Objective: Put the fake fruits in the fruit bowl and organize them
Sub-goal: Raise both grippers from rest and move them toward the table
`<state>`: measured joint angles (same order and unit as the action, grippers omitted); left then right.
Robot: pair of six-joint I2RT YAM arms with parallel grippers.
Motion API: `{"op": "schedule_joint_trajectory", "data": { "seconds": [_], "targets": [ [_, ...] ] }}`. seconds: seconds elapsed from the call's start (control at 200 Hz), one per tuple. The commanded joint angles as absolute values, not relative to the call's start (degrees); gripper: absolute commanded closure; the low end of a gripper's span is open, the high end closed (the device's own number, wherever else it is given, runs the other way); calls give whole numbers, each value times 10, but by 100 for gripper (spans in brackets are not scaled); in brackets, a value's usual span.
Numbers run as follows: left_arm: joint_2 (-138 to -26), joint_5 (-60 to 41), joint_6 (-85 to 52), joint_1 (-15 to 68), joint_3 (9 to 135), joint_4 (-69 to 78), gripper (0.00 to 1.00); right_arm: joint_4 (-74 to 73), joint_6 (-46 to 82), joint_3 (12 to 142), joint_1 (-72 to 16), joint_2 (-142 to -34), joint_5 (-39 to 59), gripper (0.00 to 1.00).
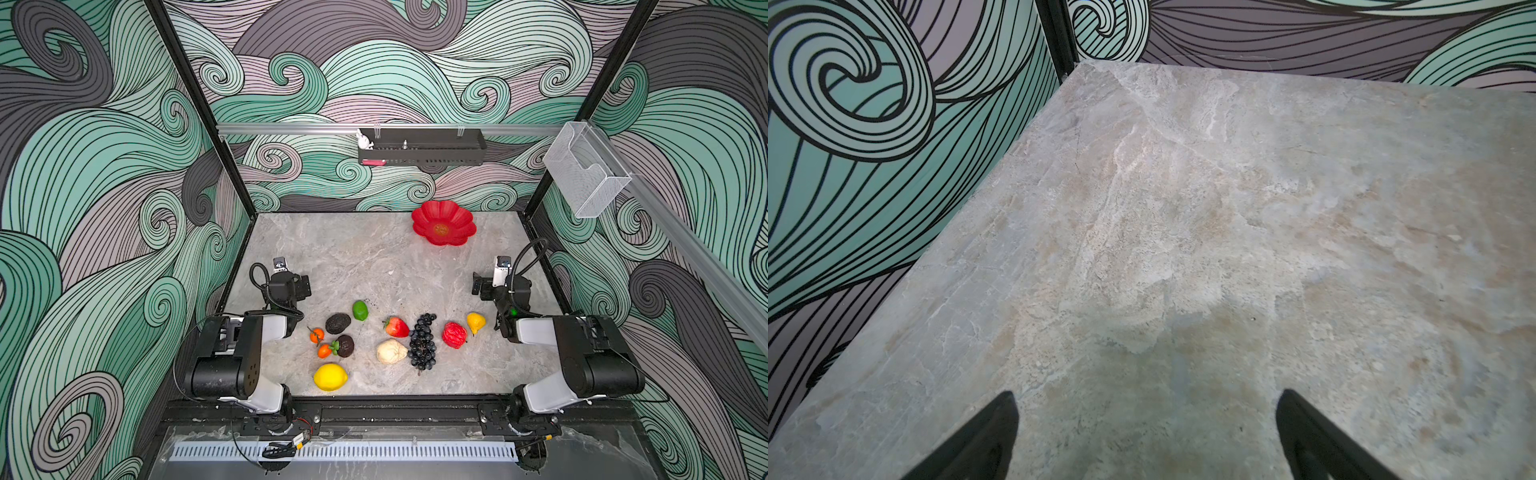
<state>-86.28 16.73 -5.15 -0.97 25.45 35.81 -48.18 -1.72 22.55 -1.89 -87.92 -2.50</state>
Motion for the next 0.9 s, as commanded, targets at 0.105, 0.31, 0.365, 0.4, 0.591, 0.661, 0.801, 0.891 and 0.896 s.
{"op": "schedule_joint_trajectory", "data": {
  "seconds": [0.105,0.31,0.365,0.4,0.591,0.661,0.801,0.891,0.896],
  "targets": [
    [-859,122,-32,-10,264,379,1,-507,-39,214,-19,-866,16,0],
    [-760,70,24,11,211,398,1,-500,-82,167,-67,-765,-18,0],
    [-738,96,45,38,205,394,1,-468,-92,160,-85,-716,-30,0],
    [-726,112,60,55,203,392,1,-443,-93,159,-94,-683,-33,0],
    [-615,173,-5,119,253,248,1,-319,-9,208,-106,-572,14,0],
    [-584,195,-102,127,297,145,1,-230,21,261,-108,-563,10,0],
    [-569,193,-271,129,366,-18,1,-114,88,343,-108,-566,-12,0],
    [-567,189,-337,128,380,-70,1,-72,191,364,-107,-565,-62,0],
    [-567,190,-341,128,380,-72,1,-66,201,364,-107,-564,-67,0]
  ]
}}
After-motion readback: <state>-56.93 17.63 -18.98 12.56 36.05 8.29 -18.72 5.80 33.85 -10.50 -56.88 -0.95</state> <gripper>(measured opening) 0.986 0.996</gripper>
